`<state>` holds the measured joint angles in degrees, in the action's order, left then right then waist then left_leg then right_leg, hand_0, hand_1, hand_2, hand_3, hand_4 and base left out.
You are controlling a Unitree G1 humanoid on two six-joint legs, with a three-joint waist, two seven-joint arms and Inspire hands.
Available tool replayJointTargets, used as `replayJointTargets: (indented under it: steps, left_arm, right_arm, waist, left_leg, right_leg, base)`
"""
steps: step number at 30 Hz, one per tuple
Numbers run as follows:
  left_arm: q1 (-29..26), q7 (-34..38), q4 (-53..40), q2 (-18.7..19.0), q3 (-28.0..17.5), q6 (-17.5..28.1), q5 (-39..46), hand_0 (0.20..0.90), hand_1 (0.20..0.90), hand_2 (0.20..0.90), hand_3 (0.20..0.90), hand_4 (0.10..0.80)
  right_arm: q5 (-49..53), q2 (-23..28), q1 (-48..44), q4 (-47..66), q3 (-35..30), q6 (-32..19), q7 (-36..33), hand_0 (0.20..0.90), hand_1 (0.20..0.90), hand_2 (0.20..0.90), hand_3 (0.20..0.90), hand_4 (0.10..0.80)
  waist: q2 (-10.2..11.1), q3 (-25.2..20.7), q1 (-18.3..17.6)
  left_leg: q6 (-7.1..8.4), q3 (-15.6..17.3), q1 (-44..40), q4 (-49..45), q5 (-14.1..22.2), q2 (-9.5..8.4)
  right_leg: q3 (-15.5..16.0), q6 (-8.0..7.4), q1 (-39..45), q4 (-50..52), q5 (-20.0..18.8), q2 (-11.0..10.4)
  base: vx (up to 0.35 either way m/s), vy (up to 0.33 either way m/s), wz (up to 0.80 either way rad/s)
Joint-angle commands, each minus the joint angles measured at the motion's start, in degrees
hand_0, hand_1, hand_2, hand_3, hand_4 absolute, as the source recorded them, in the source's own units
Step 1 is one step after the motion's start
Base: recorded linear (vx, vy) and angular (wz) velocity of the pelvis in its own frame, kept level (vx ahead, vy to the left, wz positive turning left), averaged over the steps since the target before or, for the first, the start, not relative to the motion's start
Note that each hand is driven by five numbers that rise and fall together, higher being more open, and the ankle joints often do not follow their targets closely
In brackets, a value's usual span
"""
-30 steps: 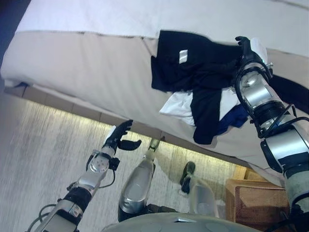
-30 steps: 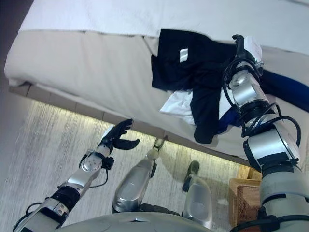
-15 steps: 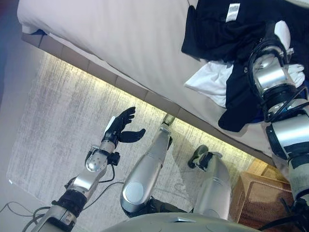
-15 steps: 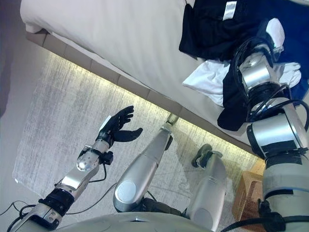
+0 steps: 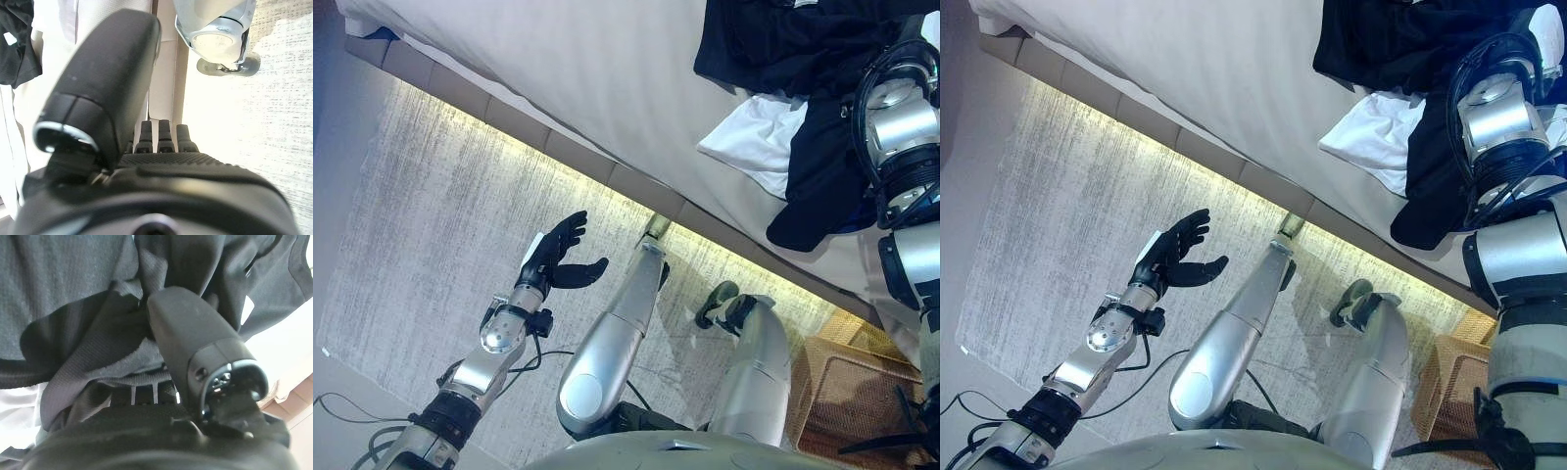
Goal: Pick up the clothes from the bed and place them into the basket
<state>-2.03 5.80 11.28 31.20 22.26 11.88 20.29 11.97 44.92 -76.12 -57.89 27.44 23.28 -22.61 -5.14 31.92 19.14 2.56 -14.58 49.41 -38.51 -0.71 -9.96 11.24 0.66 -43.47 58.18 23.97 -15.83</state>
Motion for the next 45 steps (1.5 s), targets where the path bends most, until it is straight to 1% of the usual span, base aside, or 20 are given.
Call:
replayJointTargets:
  steps: [1,4,8,9,10,12,13,15,17,18,19,22,24,25,26,27,31,35,40,45]
  left_arm:
    - [3.3,0.2,-5.8,1.9,-2.7,6.3,0.7,0.900,0.900,0.900,0.900,0.800]
    - [3.0,0.6,-5.2,2.2,-2.4,7.1,0.7,0.900,0.900,0.900,0.900,0.800]
    - [2.3,1.0,-4.8,2.4,-2.4,6.7,0.9,0.900,0.900,0.900,0.900,0.800]
    - [1.6,1.1,-4.6,2.5,-2.3,6.1,0.9,0.900,0.900,0.900,0.900,0.800]
    - [1.5,1.1,-4.5,2.5,-2.3,6.1,1.0,0.900,0.900,0.900,0.900,0.800]
    - [0.6,1.0,-4.1,2.6,-2.1,5.1,0.7,0.900,0.900,0.900,0.900,0.800]
    - [0.3,1.2,-3.8,2.7,-1.7,4.7,0.7,0.900,0.900,0.900,0.900,0.800]
    - [0.0,1.4,-3.2,2.9,-1.4,4.2,0.8,0.900,0.900,0.900,0.900,0.800]
    - [-0.2,1.4,-2.8,3.1,-1.2,4.0,0.8,0.900,0.900,0.900,0.900,0.800]
    - [-0.4,1.5,-2.6,3.2,-1.1,3.0,0.8,0.900,0.900,0.900,0.900,0.800]
    - [-0.4,1.4,-2.6,3.2,-1.1,3.0,0.7,0.900,0.900,0.900,0.900,0.800]
    - [-0.6,1.3,-1.4,3.4,-0.7,1.7,0.0,0.900,0.900,0.900,0.900,0.800]
    - [-0.2,1.7,-0.6,3.5,-0.4,1.1,-0.4,0.900,0.900,0.900,0.900,0.800]
    - [-0.1,1.7,-0.1,3.4,-0.5,0.5,-0.7,0.900,0.900,0.900,0.900,0.800]
    - [0.0,1.7,0.0,3.4,-0.5,0.5,-0.7,0.900,0.900,0.900,0.900,0.800]
    - [0.1,1.7,0.4,3.5,-0.5,-0.6,-0.9,0.900,0.900,0.900,0.900,0.800]
    - [0.3,1.6,1.8,3.5,-0.4,-2.6,-1.7,0.900,0.900,0.900,0.900,0.800]
    - [0.3,1.4,4.9,3.3,0.4,-4.4,-1.8,0.900,0.900,0.900,0.900,0.800]
    - [-0.2,1.1,6.8,3.6,1.2,-4.3,-2.1,0.900,0.900,0.900,0.900,0.800]
    - [-1.2,0.7,8.5,3.6,1.7,-4.7,-2.2,0.900,0.900,0.900,0.900,0.800]
  right_arm:
    - [0.6,3.5,-4.2,1.6,3.8,-2.0,-2.1,0.300,0.300,0.300,0.200,0.100]
    - [0.9,3.5,-4.2,2.2,3.8,-2.7,-2.1,0.300,0.300,0.300,0.200,0.100]
    - [0.8,3.9,-4.6,2.4,3.8,-3.3,-1.6,0.300,0.300,0.300,0.200,0.100]
    - [0.6,4.6,-5.4,2.0,4.0,-3.2,-0.6,0.300,0.300,0.300,0.200,0.100]
    - [0.4,4.8,-5.5,2.0,4.0,-3.3,-0.4,0.300,0.300,0.300,0.200,0.100]
    - [0.0,5.5,-6.4,0.9,4.4,-4.1,0.6,0.300,0.300,0.300,0.200,0.100]
    - [0.2,5.9,-6.7,0.5,4.6,-4.5,1.1,0.300,0.300,0.300,0.200,0.100]
    - [0.6,6.8,-6.7,0.5,4.7,-4.9,2.0,0.300,0.300,0.300,0.200,0.100]
    - [0.9,7.2,-6.9,0.1,5.0,-5.1,2.3,0.300,0.300,0.300,0.200,0.100]
    - [1.5,8.0,-7.1,-0.2,5.3,-5.5,3.1,0.300,0.300,0.300,0.200,0.100]
    - [1.6,8.1,-7.0,-0.2,5.3,-5.7,3.1,0.300,0.300,0.300,0.200,0.100]
    - [2.8,9.2,-7.0,-0.6,5.9,-6.8,4.5,0.300,0.300,0.300,0.200,0.100]
    - [3.5,10.1,-6.7,-0.5,5.7,-7.4,5.9,0.300,0.300,0.300,0.200,0.100]
    - [3.7,10.7,-6.2,0.0,5.4,-7.5,6.7,0.300,0.300,0.300,0.200,0.100]
    - [3.8,10.7,-6.1,0.1,5.4,-7.5,6.7,0.300,0.300,0.300,0.200,0.100]
    - [4.3,11.0,-5.6,0.5,5.2,-7.6,6.8,0.300,0.300,0.300,0.200,0.100]
    - [6.1,12.3,-5.8,0.8,5.3,-8.0,6.9,0.300,0.300,0.300,0.200,0.100]
    - [6.8,14.5,-7.3,1.1,5.9,-9.0,8.0,0.300,0.300,0.300,0.200,0.100]
    - [8.4,17.1,-10.8,1.1,8.2,-9.0,8.7,0.300,0.300,0.300,0.200,0.100]
    - [8.4,19.7,-12.6,1.5,9.5,-9.7,7.7,0.300,0.300,0.300,0.200,0.100]
  waist:
    - [-1.5,-2.1,1.2]
    - [-0.9,-2.1,0.9]
    - [0.1,-2.1,0.3]
    - [0.7,-2.1,0.1]
    - [0.8,-2.1,0.0]
    - [1.6,-2.2,-0.2]
    - [1.8,-2.8,-0.4]
    - [2.7,-4.8,-1.0]
    - [3.1,-5.7,-1.1]
    - [3.8,-7.7,-1.5]
    - [3.9,-7.9,-1.6]
    - [5.2,-10.7,-2.3]
    - [6.0,-12.7,-3.0]
    - [6.6,-14.4,-3.6]
    - [6.7,-14.6,-3.7]
    - [7.3,-16.4,-4.2]
    - [8.2,-19.2,-5.4]
    - [9.0,-22.4,-7.6]
    - [9.3,-24.2,-9.6]
    - [9.4,-25.6,-11.8]
  left_leg:
    - [-5.91,6.0,-4.6,-10.2,14.4,-1.31]
    - [-5.60,6.3,-7.8,-7.6,13.8,-0.75]
    - [-5.09,6.6,-13.7,-3.1,13.1,0.13]
    - [-4.85,6.5,-17.4,-0.3,12.6,0.42]
    - [-4.80,6.5,-18.1,0.3,12.5,0.49]
    - [-4.50,6.4,-22.7,4.6,11.4,0.98]
    - [-4.45,6.2,-24.0,7.4,9.0,1.35]
    - [-4.15,6.0,-27.3,11.7,7.9,2.07]
    - [-4.04,5.8,-29.2,14.1,7.2,2.49]
    - [-3.78,5.5,-32.2,17.3,6.4,3.23]
    - [-3.74,5.5,-32.7,17.7,6.3,3.31]
    - [-3.59,5.3,-37.4,22.2,5.8,4.33]
    - [-3.45,5.4,-40.0,24.2,5.6,4.77]
    - [-3.40,5.7,-41.5,25.7,5.2,4.97]
    - [-3.40,5.8,-41.8,26.0,5.2,5.02]
    - [-3.33,6.0,-43.5,27.2,5.1,5.36]
    - [-3.25,7.3,-46.2,28.7,5.1,6.24]
    - [-3.07,8.6,-49.8,31.7,5.0,7.21]
    - [-2.56,10.2,-52.2,34.9,4.2,8.15]
    - [-2.04,12.1,-54.2,38.3,3.2,9.15]
  right_leg:
    - [2.4,0.98,2.0,-4.2,-7.3,4.5]
    - [2.7,0.68,5.7,-7.1,-8.2,4.7]
    - [2.8,0.09,11.7,-11.8,-9.5,4.5]
    - [2.6,-0.33,15.3,-14.9,-10.1,4.5]
    - [2.6,-0.42,16.0,-15.5,-10.3,4.4]
    - [2.2,-1.08,20.5,-20.0,-11.5,4.6]
    - [2.6,-0.91,21.9,-22.8,-13.6,4.6]
    - [2.4,-1.57,25.3,-27.8,-14.9,5.3]
    - [2.3,-1.88,27.3,-30.6,-15.7,5.5]
    - [2.2,-2.30,30.4,-34.5,-16.7,5.7]
    - [2.2,-2.35,30.9,-35.1,-16.9,5.8]
    - [2.0,-2.97,35.7,-41.2,-18.5,6.0]
    - [1.6,-3.39,38.4,-44.1,-19.4,6.2]
    - [1.4,-3.60,40.0,-46.1,-20.1,6.4]
    - [1.3,-3.62,40.3,-46.4,-20.2,6.4]
    - [0.9,-3.95,41.8,-47.8,-20.9,6.6]
    - [0.1,-4.29,43.8,-49.5,-21.8,6.9]
    - [-1.7,-4.90,45.9,-51.9,-23.0,7.5]
    - [-3.3,-5.32,47.0,-54.1,-24.2,8.1]
    - [-4.7,-5.53,47.6,-55.9,-24.9,8.8]
  base:
    - [0.000,0.000,0.00]
    - [-0.001,-0.004,-0.03]
    - [0.012,0.004,-0.11]
    - [0.031,0.002,-0.05]
    - [0.034,-0.004,-0.12]
    - [-0.018,0.003,-0.17]
    - [-0.037,0.019,-0.12]
    - [0.032,-0.003,-0.11]
    - [0.066,-0.026,-0.07]
    - [0.070,-0.024,-0.06]
    - [0.070,-0.030,-0.06]
    - [0.050,-0.031,-0.06]
    - [0.094,-0.017,-0.05]
    - [0.075,-0.007,-0.04]
    - [0.097,-0.016,-0.09]
    - [0.066,-0.024,-0.07]
    - [0.045,-0.024,-0.11]
    - [0.016,-0.012,-0.12]
    - [-0.009,-0.009,-0.17]
    - [-0.017,-0.019,-0.24]
